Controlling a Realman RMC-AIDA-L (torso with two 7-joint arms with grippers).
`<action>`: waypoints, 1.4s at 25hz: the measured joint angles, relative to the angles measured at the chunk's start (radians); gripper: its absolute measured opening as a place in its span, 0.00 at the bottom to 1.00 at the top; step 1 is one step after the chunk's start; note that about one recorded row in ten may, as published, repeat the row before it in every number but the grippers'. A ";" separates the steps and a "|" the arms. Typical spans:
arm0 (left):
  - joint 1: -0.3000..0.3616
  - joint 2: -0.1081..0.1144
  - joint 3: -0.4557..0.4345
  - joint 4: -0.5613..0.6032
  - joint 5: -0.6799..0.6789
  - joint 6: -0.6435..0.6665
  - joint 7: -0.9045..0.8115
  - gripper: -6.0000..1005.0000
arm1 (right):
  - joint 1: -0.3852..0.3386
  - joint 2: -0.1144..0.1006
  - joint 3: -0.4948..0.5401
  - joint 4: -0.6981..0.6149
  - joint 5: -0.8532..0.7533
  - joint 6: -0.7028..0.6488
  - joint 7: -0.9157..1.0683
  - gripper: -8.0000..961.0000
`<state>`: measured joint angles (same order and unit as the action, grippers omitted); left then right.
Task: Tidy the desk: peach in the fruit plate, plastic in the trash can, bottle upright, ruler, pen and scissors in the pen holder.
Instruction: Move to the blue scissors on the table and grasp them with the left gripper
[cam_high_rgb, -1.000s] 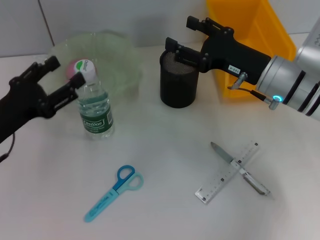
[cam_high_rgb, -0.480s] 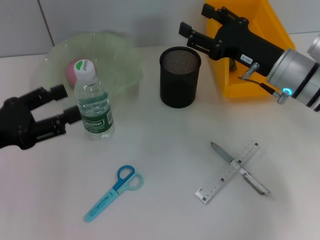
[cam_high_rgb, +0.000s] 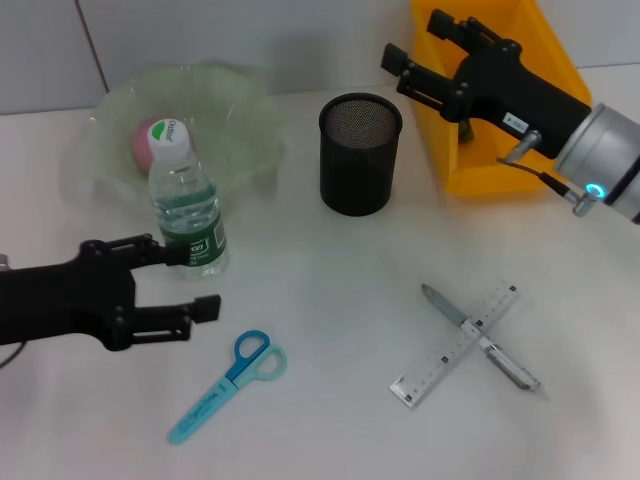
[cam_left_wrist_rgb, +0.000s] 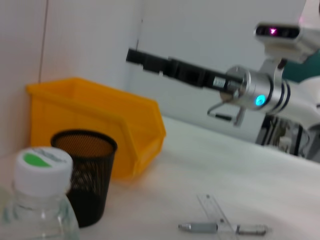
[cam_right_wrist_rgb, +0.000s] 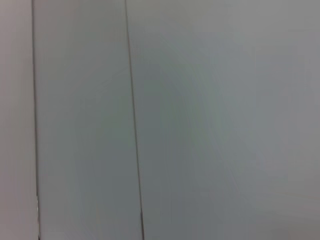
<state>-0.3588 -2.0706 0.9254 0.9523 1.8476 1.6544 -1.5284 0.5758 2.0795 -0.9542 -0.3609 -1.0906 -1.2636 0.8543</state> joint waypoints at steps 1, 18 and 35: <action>-0.001 -0.001 0.042 -0.002 0.003 -0.032 0.008 0.82 | -0.007 0.000 0.003 -0.005 0.000 -0.005 0.007 0.84; -0.002 -0.001 0.113 -0.028 -0.054 -0.108 0.069 0.81 | -0.055 -0.012 -0.012 -0.121 -0.059 -0.040 0.178 0.84; 0.006 0.006 0.114 0.134 0.004 -0.024 -0.198 0.81 | -0.039 -0.012 -0.017 -0.147 -0.108 -0.039 0.215 0.84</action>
<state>-0.3527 -2.0646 1.0391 1.0858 1.8517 1.6304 -1.7268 0.5371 2.0678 -0.9709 -0.5077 -1.1981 -1.3027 1.0692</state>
